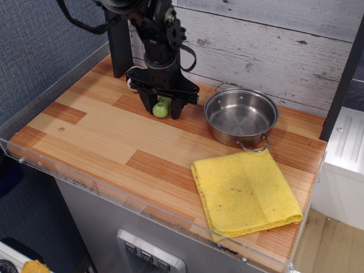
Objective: Move the spatula to the right of the sushi roll.
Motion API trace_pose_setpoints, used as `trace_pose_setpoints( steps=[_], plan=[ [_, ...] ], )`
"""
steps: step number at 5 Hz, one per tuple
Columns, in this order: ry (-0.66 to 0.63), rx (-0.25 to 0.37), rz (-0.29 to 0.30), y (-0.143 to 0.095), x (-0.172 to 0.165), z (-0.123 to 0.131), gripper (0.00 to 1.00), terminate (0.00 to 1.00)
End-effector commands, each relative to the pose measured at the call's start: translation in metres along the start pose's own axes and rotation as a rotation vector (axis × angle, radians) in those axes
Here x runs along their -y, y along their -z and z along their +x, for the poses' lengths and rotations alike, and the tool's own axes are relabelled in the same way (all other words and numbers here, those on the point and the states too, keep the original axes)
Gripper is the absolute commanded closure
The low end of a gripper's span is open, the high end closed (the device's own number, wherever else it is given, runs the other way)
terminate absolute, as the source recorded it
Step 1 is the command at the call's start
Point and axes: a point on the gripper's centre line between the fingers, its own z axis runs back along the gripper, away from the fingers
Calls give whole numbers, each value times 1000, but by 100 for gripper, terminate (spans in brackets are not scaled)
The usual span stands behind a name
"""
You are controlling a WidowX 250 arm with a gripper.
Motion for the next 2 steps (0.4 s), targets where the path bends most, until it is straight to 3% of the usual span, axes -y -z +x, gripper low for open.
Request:
trace_pose_setpoints(
  steps=[1,2],
  plan=[
    [-21,24,15,-19,9,-7,0,0],
    [-60,38,-9,-33,6,-4,0,0]
  ],
)
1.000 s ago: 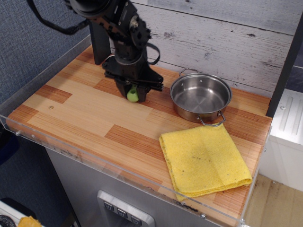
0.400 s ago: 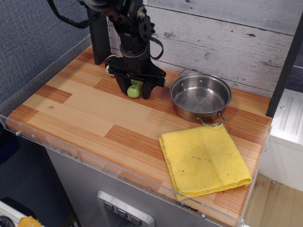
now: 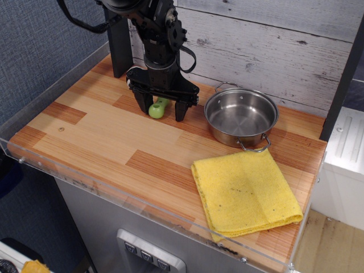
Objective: Move the spatula to the right of the sushi roll.
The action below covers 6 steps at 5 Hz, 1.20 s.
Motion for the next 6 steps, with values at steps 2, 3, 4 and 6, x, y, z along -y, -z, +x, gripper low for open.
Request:
trace_pose_setpoints(
  steps=[2,3,4,6],
  plan=[
    [-123,145,-68,-95,-1,4,0,0],
    [-128,168,-73,-121,-8,-6,0,0],
    [-128,168,-73,-121,-8,-6,0,0],
    [-128,168,-73,-121,-8,-6,0,100]
  ],
)
